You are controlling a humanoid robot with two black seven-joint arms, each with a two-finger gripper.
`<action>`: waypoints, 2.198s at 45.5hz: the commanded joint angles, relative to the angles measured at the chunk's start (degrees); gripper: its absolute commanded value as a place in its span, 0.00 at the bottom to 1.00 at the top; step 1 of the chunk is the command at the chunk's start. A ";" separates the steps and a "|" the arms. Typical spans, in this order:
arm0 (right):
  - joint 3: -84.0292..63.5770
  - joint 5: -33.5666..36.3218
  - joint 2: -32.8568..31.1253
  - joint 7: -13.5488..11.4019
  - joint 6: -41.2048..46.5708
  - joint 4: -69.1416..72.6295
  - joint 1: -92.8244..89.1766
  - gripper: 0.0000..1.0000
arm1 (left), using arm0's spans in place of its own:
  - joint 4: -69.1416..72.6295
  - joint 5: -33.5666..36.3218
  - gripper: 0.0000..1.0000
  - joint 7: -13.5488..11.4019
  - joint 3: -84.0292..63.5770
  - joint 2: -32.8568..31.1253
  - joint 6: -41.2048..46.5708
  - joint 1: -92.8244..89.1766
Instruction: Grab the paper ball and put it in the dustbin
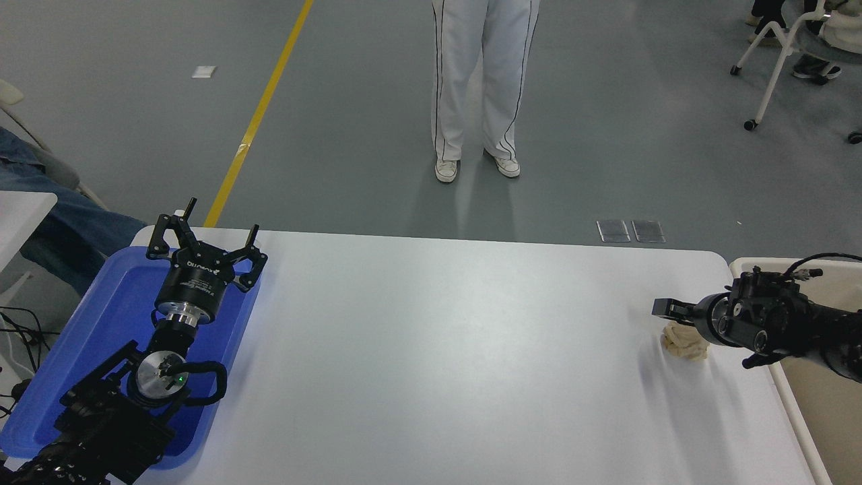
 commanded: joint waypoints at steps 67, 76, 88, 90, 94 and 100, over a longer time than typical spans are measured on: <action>-0.83 2.14 -4.43 0.00 1.40 11.26 4.26 0.00 | -0.05 0.00 1.00 0.00 0.00 0.00 0.00 -0.01; -5.22 1.70 -7.50 0.17 5.26 17.06 10.49 0.00 | 0.03 0.00 1.00 0.00 0.00 0.00 0.00 -0.01; -12.25 0.30 -11.01 0.44 15.01 27.85 22.96 0.00 | 0.03 0.00 1.00 0.00 0.00 0.00 0.00 -0.01; -12.43 -0.49 -12.07 0.44 16.51 29.88 25.17 0.00 | -0.05 0.00 1.00 0.00 0.00 0.00 0.00 -0.01; -12.87 -3.13 -13.92 0.44 20.11 33.67 29.83 0.00 | 0.03 0.00 1.00 0.00 0.00 0.00 0.00 -0.01; -13.48 -5.07 -15.50 0.44 27.75 37.19 36.77 0.00 | 0.03 0.00 1.00 0.00 0.00 0.00 0.00 -0.01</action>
